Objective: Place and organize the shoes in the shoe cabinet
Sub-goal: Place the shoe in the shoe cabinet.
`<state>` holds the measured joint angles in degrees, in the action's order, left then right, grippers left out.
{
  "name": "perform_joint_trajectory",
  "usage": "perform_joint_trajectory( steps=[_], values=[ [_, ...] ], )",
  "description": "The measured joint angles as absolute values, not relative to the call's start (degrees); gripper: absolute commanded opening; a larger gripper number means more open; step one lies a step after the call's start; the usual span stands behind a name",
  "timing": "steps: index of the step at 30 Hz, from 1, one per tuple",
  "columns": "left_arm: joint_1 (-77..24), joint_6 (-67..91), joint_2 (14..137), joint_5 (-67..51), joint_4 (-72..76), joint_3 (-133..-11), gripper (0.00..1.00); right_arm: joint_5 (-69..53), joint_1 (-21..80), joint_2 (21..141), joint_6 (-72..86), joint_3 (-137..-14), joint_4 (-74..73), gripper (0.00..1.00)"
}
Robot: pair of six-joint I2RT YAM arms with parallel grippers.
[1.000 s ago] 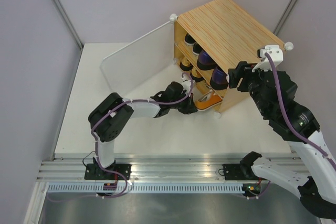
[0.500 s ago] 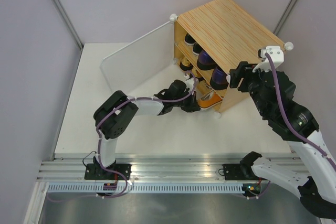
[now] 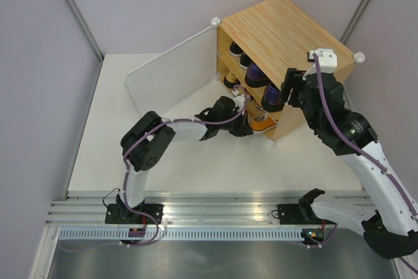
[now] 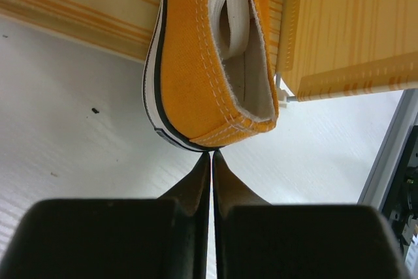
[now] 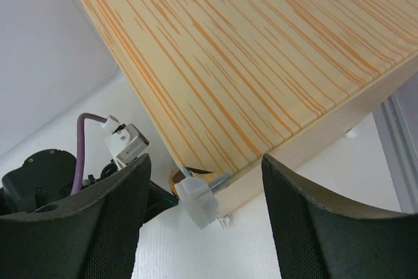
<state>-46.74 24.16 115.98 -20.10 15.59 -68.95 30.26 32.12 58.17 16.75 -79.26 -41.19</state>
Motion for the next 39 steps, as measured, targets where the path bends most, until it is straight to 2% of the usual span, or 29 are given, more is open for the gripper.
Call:
perform_joint_trajectory(
  steps=[8,17,24,27,29,34,39],
  values=[
    [-46.7,24.2,118.0,-22.0,15.6,-70.3,0.02,32.0,27.8,59.9,17.5,-86.1,-40.8,0.78],
    [-46.7,24.2,118.5,-23.0,16.2,-70.4,0.02,28.1,11.3,64.9,19.2,-87.6,-40.9,0.83],
    [-46.7,24.2,118.5,-23.4,16.4,-70.4,0.02,18.5,-5.3,67.0,22.2,-88.5,-40.2,0.86],
    [-46.7,24.2,118.5,-24.0,16.8,-70.4,0.02,13.0,-12.6,68.0,24.1,-88.6,-38.8,0.87],
    [-46.7,24.2,118.5,-24.3,16.9,-70.4,0.02,8.4,-17.4,68.9,25.8,-88.3,-37.0,0.92],
    [-46.6,24.2,118.5,-24.3,16.9,-70.4,0.02,-2.7,-28.7,71.8,31.5,-85.6,-31.4,0.93],
    [-46.5,24.2,118.8,-24.7,17.4,-70.4,0.02,-10.6,-34.6,76.0,36.7,-83.2,-27.0,0.92]
  ],
)
